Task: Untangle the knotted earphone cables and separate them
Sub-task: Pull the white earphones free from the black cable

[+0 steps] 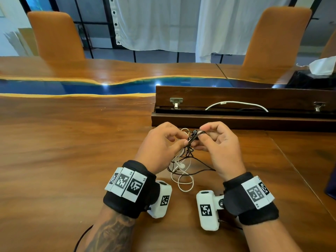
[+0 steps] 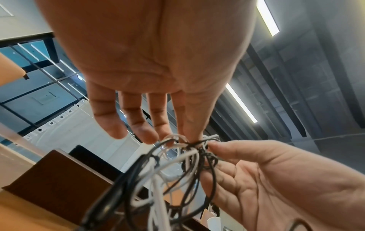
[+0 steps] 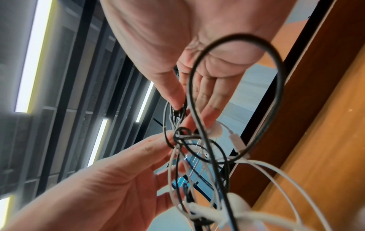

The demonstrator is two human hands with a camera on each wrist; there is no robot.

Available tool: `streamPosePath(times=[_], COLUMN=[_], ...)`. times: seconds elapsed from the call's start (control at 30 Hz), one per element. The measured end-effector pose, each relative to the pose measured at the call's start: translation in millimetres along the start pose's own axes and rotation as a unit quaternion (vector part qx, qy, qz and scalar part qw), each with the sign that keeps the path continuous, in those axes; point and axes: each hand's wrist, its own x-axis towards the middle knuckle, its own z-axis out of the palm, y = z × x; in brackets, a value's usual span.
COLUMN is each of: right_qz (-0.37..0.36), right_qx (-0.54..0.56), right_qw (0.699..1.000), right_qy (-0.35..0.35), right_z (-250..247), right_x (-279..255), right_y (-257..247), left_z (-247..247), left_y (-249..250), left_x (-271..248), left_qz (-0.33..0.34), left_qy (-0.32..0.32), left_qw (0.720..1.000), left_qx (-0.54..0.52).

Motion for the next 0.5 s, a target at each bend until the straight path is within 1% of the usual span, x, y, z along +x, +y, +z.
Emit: streamPosePath(times=[0.17,0.37,0.5], right_qz=[0.010,0.011,0.009], right_qx=[0.019,0.015,0.015], right_qw=[1.000,1.000,0.999], right_qy=[-0.010,-0.020,-0.045], right_z=[1.3,0.1,-0.8], right_x=[0.6,1.3,0.3], right_y=[-1.4,-2.6,-3.3], left_z=[1.7,1.8,2.5], left_y=[1.0,0.7,-1.3], left_x=[-1.8,0.0,-0.4], left_qz=[0.005,0.008,0.032], left_qy=[0.023,0.011,0.019], left_qw=[1.000,0.999,0.999], left_qx=[0.003,0.030,0.039])
